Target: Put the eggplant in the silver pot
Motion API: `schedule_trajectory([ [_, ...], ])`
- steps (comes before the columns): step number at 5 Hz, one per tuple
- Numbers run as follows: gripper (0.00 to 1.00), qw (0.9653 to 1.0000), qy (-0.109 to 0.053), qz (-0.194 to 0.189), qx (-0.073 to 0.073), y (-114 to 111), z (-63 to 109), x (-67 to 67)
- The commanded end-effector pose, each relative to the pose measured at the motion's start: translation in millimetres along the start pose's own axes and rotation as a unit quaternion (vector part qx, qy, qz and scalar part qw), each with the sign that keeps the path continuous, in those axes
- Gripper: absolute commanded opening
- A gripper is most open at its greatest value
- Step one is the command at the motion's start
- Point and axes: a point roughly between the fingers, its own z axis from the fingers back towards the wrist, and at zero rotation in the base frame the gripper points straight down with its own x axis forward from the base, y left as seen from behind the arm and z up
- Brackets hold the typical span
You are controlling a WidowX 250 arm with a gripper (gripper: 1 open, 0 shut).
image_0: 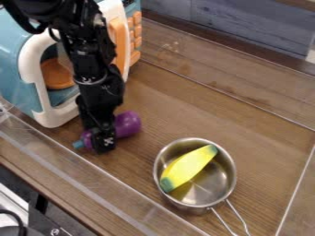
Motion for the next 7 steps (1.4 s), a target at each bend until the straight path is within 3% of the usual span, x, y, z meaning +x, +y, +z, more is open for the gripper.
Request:
schedule_trajectory([
  [1,1.00,0.9995,-0.013,-0.020,0.020,8,15.0,10.5],
  [2,1.00,0.9989,-0.013,-0.037,0.023,12,23.4,18.1],
  [4,1.00,0.9996,-0.014,-0.013,0.022,13,8.0,17.1],
  [6,1.00,0.9996,-0.014,0.009,0.022,16,6.7,24.0],
  [7,1.00,0.9997,-0.015,-0.001,0.021,17,9.9,25.6],
])
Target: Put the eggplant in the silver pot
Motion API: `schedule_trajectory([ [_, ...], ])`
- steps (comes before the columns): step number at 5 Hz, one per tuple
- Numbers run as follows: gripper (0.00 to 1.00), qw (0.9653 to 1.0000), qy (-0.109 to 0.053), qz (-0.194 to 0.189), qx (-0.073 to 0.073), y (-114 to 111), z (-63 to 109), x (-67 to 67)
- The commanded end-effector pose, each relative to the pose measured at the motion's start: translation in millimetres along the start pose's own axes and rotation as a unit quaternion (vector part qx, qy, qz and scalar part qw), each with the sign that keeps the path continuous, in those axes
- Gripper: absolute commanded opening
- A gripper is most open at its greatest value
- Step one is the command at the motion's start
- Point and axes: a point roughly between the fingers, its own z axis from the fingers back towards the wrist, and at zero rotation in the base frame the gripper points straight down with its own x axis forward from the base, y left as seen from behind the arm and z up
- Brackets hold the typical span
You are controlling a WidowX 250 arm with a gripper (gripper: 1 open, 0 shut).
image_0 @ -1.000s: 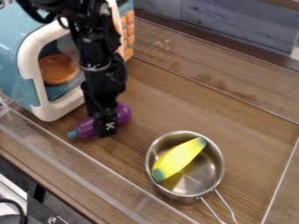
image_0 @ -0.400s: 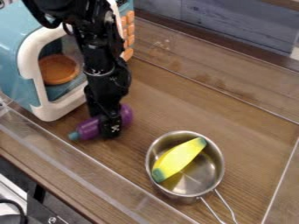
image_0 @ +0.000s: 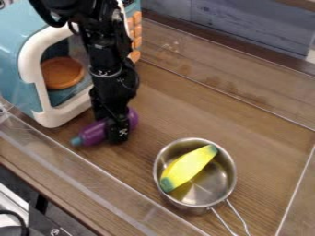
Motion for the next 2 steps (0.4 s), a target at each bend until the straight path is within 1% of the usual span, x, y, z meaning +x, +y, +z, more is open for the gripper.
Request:
schedule_trajectory([
  [1,1.00,0.9997,-0.014,-0.014,0.015,6.8,12.6,8.4],
  [2,0.00,0.9992,-0.016,-0.034,0.014,11.7,9.5,13.4],
])
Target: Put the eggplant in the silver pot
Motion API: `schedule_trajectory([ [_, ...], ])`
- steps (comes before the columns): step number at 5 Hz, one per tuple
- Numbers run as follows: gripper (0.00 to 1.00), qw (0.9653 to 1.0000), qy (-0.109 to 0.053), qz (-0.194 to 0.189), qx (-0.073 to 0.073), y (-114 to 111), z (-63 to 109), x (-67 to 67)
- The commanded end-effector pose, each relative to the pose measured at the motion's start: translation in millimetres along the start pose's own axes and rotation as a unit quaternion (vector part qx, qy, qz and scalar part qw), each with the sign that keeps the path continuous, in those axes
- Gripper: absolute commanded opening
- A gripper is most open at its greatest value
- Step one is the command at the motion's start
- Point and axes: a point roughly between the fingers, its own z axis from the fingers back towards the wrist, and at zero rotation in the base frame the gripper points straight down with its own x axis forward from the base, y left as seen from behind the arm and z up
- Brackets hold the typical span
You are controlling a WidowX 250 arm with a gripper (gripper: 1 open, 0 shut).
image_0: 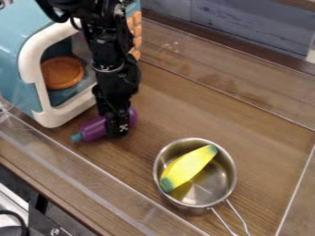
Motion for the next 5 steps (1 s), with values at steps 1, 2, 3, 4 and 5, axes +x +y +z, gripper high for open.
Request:
schedule_trajectory([
  [1,0.00,0.9999,-0.006,-0.004,0.013,0,23.1,5.8],
  [2,0.00,0.9999,0.001,-0.002,0.011,-5,41.5,6.3],
  [3,0.00,0.9995,0.016,0.025,0.013,-6,73.4,10.3],
  [4,0.00,0.9982,0.022,0.054,0.013,-12,98.0,13.6],
  [5,0.00,0.9967,0.014,0.078,0.013,-28,109.9,20.1],
])
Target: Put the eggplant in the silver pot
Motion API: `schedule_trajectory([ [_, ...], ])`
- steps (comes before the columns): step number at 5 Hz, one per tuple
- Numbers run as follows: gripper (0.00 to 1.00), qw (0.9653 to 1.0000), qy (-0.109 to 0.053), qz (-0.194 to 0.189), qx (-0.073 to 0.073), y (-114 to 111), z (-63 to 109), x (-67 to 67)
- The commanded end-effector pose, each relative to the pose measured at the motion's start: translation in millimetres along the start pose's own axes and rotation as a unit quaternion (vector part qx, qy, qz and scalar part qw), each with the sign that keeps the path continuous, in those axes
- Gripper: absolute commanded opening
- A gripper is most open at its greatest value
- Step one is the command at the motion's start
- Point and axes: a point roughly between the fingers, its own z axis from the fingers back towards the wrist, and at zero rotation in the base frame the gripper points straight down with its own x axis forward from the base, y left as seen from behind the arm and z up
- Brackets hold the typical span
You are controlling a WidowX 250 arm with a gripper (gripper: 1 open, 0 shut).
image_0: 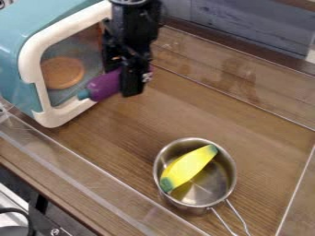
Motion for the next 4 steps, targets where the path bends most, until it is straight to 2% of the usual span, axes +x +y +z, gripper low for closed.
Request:
schedule_trajectory([
  [1,0.00,0.9980,-0.036,-0.047,0.021,-17,24.0,2.0],
  [2,0.00,0.9945,-0.042,-0.095,0.016,-32,31.7,-2.9],
  [4,0.00,0.9971,-0.060,-0.046,0.006,-63,52.9,4.0],
])
